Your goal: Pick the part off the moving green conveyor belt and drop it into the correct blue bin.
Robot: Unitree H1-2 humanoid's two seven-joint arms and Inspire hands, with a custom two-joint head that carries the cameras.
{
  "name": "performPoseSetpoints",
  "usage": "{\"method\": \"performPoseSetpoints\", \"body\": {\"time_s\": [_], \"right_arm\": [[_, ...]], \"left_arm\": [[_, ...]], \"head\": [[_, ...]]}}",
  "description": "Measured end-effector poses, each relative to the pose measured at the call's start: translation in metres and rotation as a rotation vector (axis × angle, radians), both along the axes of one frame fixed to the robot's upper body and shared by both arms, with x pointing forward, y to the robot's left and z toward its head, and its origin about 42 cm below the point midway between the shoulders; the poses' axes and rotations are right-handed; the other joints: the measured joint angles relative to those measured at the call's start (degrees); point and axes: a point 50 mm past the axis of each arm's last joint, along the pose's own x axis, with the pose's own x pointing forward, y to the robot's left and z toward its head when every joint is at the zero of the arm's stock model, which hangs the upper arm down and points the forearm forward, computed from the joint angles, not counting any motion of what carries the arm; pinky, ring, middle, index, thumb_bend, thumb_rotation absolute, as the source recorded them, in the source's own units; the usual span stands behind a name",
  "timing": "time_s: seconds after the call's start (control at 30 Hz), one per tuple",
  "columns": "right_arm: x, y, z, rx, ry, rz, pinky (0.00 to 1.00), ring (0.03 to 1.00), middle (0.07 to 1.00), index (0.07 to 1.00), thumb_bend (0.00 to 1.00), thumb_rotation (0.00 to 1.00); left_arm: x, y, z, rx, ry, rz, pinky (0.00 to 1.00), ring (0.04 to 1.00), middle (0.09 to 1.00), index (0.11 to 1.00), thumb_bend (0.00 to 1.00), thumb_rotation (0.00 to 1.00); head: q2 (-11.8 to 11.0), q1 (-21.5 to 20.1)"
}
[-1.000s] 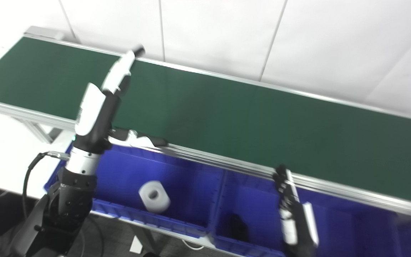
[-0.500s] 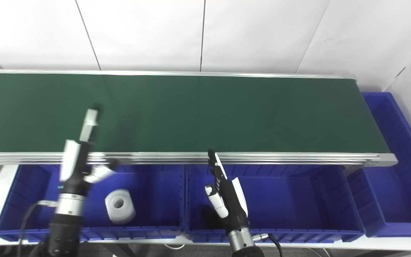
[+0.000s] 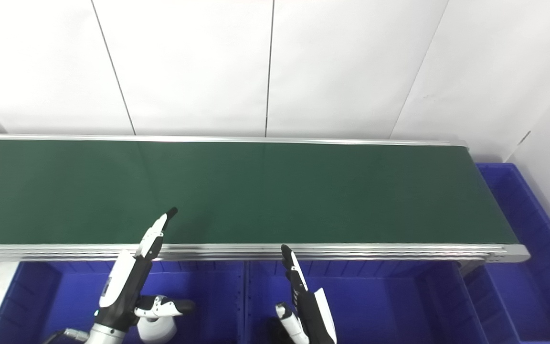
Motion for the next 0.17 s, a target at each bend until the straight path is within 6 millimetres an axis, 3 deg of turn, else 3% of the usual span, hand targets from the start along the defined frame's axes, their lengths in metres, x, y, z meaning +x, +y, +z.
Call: {"method": "performPoseSetpoints", "body": {"time_s": [0.07, 0.17], "right_arm": [[-0.0012, -0.0023, -0.0025, 0.009, 0.006, -0.007, 1.00, 1.000, 1.000, 1.000, 0.90, 0.99], [-0.0033, -0.0066, -0.0064, 0.011, 0.004, -0.017, 1.00, 1.000, 1.000, 1.000, 0.91, 0.99]], "left_arm": [[-0.0021, -0.0024, 0.0007, -0.012, 0.001, -0.005, 1.00, 1.000, 1.000, 1.000, 0.87, 0.83], [-0.0063, -0.0052, 0.0056, -0.062, -0.009, 0.010, 0.99, 1.000, 1.000, 1.000, 0.85, 0.82]], "head": [[-1.14, 1.14], [-0.71, 1.76]]}}
